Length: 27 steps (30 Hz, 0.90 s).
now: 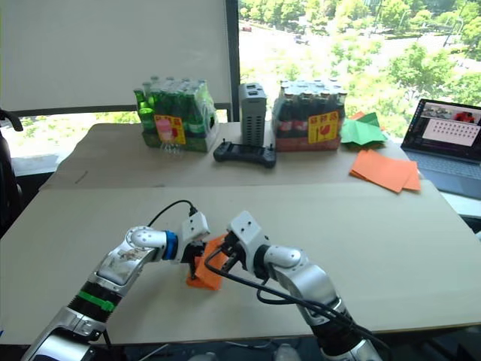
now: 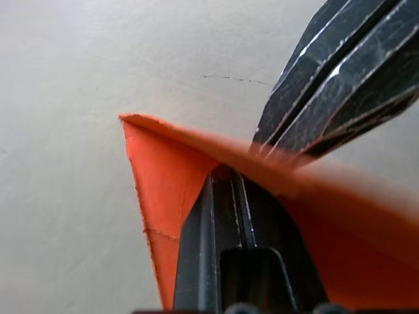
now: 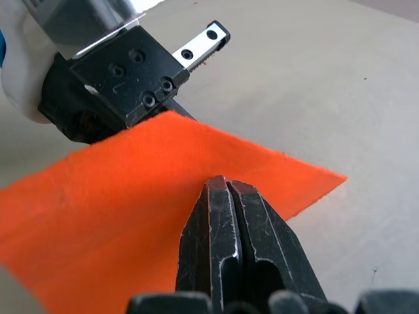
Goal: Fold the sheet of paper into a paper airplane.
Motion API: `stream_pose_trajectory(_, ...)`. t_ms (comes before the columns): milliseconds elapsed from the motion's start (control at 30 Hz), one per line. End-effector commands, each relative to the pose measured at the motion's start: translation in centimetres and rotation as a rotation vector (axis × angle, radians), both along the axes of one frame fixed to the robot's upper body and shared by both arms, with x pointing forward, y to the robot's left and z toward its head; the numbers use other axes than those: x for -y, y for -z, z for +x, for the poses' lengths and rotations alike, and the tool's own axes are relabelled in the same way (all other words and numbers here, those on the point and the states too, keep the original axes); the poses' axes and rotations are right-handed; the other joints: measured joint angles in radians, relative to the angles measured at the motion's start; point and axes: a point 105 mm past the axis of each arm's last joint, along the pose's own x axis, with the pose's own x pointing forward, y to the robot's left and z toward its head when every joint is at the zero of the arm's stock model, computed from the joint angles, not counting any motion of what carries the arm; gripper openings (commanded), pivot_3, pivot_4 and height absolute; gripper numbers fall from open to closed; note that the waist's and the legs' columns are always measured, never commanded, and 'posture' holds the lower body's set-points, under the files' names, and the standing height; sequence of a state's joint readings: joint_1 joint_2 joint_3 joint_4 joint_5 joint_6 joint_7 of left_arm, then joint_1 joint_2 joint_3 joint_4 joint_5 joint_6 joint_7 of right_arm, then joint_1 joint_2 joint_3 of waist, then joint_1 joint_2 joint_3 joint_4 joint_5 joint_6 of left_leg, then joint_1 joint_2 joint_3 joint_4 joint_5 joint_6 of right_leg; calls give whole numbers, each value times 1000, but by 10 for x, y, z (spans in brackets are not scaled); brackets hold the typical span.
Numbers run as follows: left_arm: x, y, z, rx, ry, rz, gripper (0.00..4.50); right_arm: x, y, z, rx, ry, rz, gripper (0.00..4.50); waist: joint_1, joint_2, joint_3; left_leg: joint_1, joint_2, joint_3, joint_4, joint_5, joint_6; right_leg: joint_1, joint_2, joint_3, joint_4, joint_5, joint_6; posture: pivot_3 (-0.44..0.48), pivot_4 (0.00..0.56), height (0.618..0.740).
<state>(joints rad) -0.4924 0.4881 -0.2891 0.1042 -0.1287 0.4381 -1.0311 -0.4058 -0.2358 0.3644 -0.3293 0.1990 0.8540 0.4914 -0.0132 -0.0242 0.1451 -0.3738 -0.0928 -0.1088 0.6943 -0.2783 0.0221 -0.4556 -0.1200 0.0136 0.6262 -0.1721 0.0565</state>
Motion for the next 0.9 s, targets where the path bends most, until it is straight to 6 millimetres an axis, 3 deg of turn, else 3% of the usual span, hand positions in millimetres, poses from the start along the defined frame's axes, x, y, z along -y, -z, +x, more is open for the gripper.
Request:
stream_pose_trajectory(33,5,-5,-5,-4,15,-33,30,-6,-10,2,52,-20,14,0,-1,0,0,0,0,0,0,0,0,0,0,0,0,0,0,0,150,699)
stream_pose_trajectory(267,-41,3,-7,-29,-126,8,30,-14,0,1,38,-49,-10,0,-14,0,0,0,1,0,-1,0,-1,-1,2,0,0,0,-1,0,150,699)
stream_pose_trajectory(467,-60,-11,-5,2,-203,-9,30,-16,8,-2,18,-62,-23,0,-12,0,0,1,2,0,-1,0,-1,-1,3,1,0,1,-1,0,150,699)
stream_pose_trajectory(667,-46,-45,-16,39,-146,-122,30,-17,15,-2,0,-69,-45,0,-9,0,0,1,2,0,-1,0,-1,-1,3,1,0,1,-1,0,150,699)
stream_pose_trajectory(767,-34,-45,-24,21,-102,-139,30,-15,19,0,-9,-61,-62,0,-8,0,0,0,2,0,-1,0,-2,-1,3,1,0,1,-1,0,150,699)
stream_pose_trajectory(900,-30,-29,-28,-19,-95,-111,30,-14,21,1,-16,-52,-68,0,-7,1,0,1,2,0,-1,0,-2,-1,3,1,0,1,-1,0,150,699)
